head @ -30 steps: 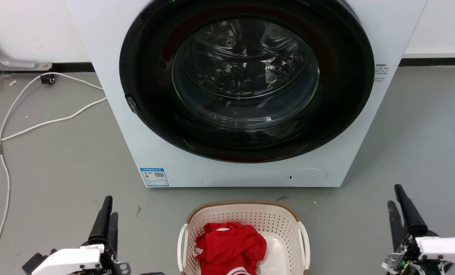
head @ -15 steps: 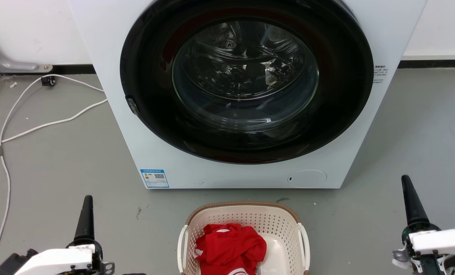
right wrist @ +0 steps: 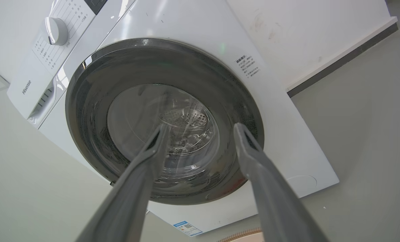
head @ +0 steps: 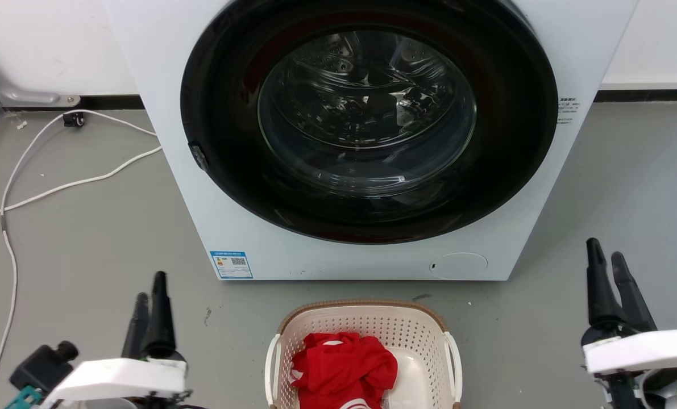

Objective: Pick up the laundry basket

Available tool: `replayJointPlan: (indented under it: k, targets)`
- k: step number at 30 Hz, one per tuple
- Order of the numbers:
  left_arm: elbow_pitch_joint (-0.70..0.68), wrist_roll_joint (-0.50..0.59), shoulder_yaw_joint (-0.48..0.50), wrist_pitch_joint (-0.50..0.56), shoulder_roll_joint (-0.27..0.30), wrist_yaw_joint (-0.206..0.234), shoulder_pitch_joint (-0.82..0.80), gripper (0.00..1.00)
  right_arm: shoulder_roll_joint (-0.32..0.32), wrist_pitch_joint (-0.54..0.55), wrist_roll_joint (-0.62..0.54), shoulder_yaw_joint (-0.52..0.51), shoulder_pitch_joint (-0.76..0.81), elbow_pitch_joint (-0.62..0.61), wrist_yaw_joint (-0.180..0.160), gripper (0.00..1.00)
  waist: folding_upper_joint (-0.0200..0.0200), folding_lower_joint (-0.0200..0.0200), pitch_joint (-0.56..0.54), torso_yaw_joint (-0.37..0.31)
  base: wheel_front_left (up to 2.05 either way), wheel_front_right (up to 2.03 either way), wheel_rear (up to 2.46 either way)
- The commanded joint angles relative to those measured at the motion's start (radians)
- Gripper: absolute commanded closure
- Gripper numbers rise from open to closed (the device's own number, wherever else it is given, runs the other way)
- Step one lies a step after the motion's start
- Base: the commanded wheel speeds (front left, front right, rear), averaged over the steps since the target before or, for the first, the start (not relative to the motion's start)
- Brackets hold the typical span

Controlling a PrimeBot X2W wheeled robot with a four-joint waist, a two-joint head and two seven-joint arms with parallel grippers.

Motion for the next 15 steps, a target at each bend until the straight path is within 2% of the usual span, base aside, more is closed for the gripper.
replayJointPlan:
  k: [1, 5, 15]
  targets:
    - [-0.031, 0.056, -0.026, -0.012, 0.004, -0.018, 0.007, 0.00, -0.003, -0.012, -0.089, 0.022, 0.001, -0.034, 0.000, 0.00, 0.0000, 0.0000, -0.001, 0.000, 0.00, 0.00, 0.00]
    - [-0.051, 0.141, -0.054, -0.024, 0.004, -0.033, 0.021, 0.00, -0.003, -0.025, -0.182, 0.047, 0.012, -0.056, 0.000, 0.00, 0.0000, 0.0000, -0.002, -0.002, 0.00, 0.00, 0.00]
    - [-0.081, 0.358, -0.118, -0.051, 0.004, -0.021, 0.033, 0.00, -0.003, -0.051, -0.332, 0.078, 0.029, -0.076, 0.000, 0.00, 0.0000, 0.0000, -0.005, -0.006, 0.00, 0.00, 0.00]
